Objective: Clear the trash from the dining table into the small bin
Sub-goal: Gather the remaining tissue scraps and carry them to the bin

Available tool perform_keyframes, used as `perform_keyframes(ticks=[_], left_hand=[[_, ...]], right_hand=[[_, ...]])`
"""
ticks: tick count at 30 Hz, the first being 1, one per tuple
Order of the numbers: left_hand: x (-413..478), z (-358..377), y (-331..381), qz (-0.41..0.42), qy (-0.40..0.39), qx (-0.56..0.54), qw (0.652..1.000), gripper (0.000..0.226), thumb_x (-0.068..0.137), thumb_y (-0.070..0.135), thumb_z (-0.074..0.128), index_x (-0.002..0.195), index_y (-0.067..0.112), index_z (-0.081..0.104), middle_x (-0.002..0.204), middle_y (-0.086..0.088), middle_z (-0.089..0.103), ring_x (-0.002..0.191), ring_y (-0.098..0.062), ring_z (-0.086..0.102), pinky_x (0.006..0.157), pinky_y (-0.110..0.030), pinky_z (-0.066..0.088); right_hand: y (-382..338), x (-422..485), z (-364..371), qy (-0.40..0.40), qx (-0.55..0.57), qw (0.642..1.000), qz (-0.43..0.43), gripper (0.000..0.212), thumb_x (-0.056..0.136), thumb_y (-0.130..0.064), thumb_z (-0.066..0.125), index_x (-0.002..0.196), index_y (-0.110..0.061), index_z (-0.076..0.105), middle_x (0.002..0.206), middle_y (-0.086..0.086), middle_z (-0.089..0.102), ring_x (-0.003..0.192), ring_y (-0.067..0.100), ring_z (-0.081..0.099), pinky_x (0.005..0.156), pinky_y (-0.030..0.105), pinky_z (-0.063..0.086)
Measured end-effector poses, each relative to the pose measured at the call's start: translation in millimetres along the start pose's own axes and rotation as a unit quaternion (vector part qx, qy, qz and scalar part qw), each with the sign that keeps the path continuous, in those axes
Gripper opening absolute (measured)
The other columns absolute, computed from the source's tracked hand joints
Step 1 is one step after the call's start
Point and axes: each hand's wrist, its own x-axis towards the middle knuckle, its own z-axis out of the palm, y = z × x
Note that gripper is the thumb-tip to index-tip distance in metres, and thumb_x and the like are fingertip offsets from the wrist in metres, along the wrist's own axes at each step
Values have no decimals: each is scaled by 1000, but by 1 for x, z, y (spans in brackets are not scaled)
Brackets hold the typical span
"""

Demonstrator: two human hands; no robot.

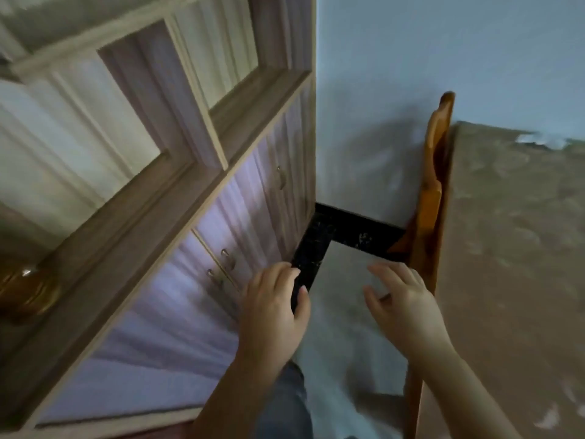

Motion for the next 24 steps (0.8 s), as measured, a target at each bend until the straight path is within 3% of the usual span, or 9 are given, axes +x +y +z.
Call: perform_keyframes(ticks=[6, 11, 17, 21, 24], left_hand=[[131, 25, -29, 93, -24, -41, 995, 24, 80, 19, 52, 93, 3, 65, 95, -13, 67, 85, -33, 61, 73, -41, 51], [220, 53, -38, 155, -44, -78, 984, 22, 78, 16, 57, 93, 2, 65, 95, -15, 67, 87, -34, 61, 76, -41, 51], [280, 100, -11, 219, -112, -124, 961, 30, 83, 24, 47, 96, 4, 65, 97, -11, 67, 90, -29, 61, 76, -39, 50], [330, 141, 17, 250, -135, -133, 950, 24, 83, 19, 56, 101, 5, 64, 102, -10, 66, 97, -26, 60, 82, -40, 49], [370, 166, 48, 283, -135, -128, 941, 20, 81, 12, 65, 100, 4, 64, 101, -11, 66, 96, -27, 60, 83, -35, 44]], right_hand=[[-8, 98, 6, 56, -35, 995, 75, 36, 82, -18, 63, 116, -11, 57, 118, 9, 59, 112, 27, 52, 88, 41, 48], [-10, 157, -1, 115, -44, 985, 123, 35, 81, -15, 64, 115, -12, 59, 117, 10, 61, 110, 28, 55, 85, 43, 50], [29, 192, -22, 161, -67, 962, 209, 32, 79, -15, 66, 111, -11, 61, 113, 10, 62, 104, 30, 56, 80, 48, 53], [73, 232, -38, 194, -88, 948, 237, 31, 82, -21, 61, 112, -14, 60, 112, 6, 60, 104, 24, 54, 80, 37, 48], [109, 264, -52, 208, -81, 940, 258, 33, 84, -22, 59, 115, -14, 57, 116, 6, 59, 108, 24, 52, 84, 39, 48]])
